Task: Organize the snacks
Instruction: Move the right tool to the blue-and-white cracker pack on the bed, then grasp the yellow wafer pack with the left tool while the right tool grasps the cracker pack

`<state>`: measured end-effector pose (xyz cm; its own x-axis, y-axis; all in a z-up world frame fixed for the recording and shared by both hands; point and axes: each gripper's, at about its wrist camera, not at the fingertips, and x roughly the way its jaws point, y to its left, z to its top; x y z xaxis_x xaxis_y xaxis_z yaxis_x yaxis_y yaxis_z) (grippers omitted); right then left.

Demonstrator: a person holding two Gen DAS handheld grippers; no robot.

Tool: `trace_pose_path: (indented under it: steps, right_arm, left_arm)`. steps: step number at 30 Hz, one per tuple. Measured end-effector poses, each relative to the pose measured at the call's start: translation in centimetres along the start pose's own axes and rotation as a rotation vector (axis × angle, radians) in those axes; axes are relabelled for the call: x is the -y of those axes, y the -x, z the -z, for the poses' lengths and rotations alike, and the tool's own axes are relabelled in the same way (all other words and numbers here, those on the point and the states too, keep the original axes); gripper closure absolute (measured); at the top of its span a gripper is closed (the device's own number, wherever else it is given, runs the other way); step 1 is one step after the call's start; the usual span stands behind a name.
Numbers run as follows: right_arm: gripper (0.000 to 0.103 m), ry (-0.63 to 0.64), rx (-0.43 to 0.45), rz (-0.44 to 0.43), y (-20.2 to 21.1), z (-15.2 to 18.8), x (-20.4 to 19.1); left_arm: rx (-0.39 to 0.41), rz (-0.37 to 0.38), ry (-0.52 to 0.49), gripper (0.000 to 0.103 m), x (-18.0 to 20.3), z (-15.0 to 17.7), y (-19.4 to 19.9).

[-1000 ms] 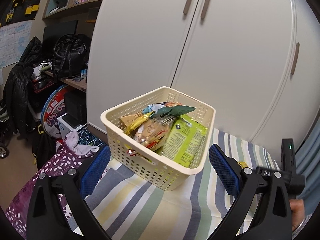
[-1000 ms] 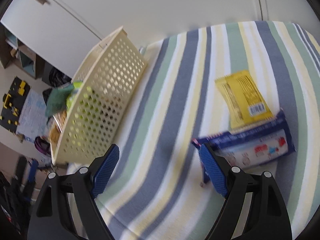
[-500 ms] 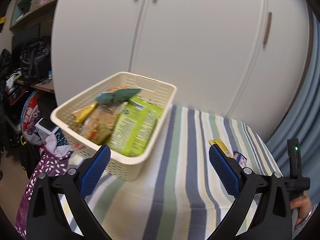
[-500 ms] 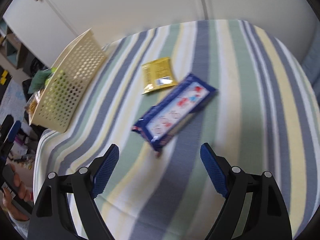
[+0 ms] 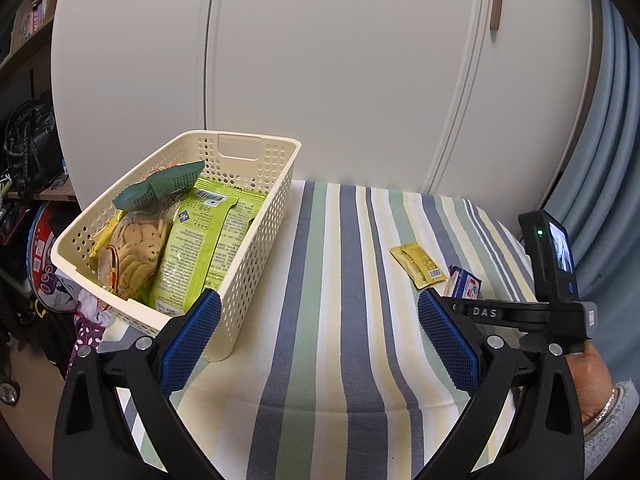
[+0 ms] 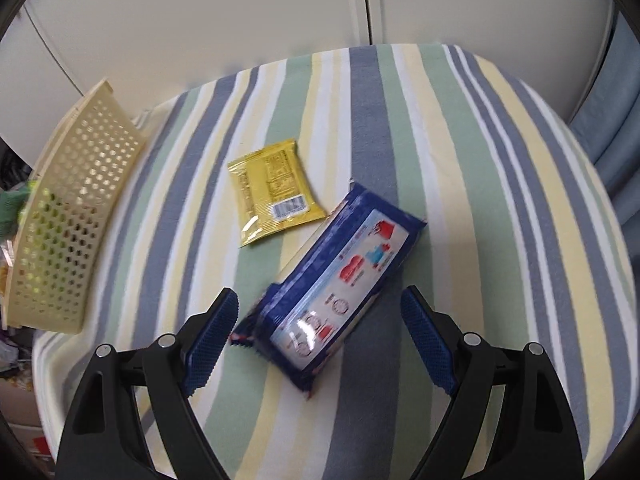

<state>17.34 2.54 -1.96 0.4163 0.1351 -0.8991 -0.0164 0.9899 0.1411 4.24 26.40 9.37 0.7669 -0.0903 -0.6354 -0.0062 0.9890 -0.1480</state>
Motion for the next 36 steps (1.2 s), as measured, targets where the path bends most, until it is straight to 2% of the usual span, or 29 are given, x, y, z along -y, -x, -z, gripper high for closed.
trace_pose_path:
  steps: [4,8,12,14,20,25,27,36]
  right_arm:
    - [0.028,0.039,-0.03,-0.003,-0.6,-0.3,-0.1]
    - [0.04,0.097,-0.027,-0.016,-0.3,-0.1,0.5]
    - [0.051,0.1,-0.027,-0.021,0.4,0.3,2.4]
    - [0.052,0.091,-0.022,-0.022,0.7,0.4,3.3]
    - [0.052,0.057,-0.009,-0.02,0.8,0.1,5.5]
    - [0.051,0.081,0.002,-0.009,0.5,-1.1,5.2]
    - [0.047,0.094,0.007,-0.003,0.3,-1.7,4.8]
    - [0.048,0.126,-0.028,-0.028,-0.1,-2.1,5.6]
  left_arm:
    - [-0.021,-0.001,-0.027,0.003,0.4,-0.3,-1.2]
    - [-0.077,0.033,-0.025,0.003,0.6,-0.6,-3.0]
    - [-0.117,0.03,-0.03,0.003,1.5,-0.6,-4.5]
    - [-0.125,0.03,-0.056,0.003,2.5,-0.8,-5.3]
    - [-0.185,0.072,-0.094,0.003,5.4,-1.7,-8.8]
    - [-0.291,0.112,-0.049,0.003,7.1,-2.1,-12.8]
    - [-0.327,0.127,-0.025,0.003,7.8,-2.4,-14.2]
    - [-0.395,0.123,-0.028,0.003,11.2,-2.5,-18.6]
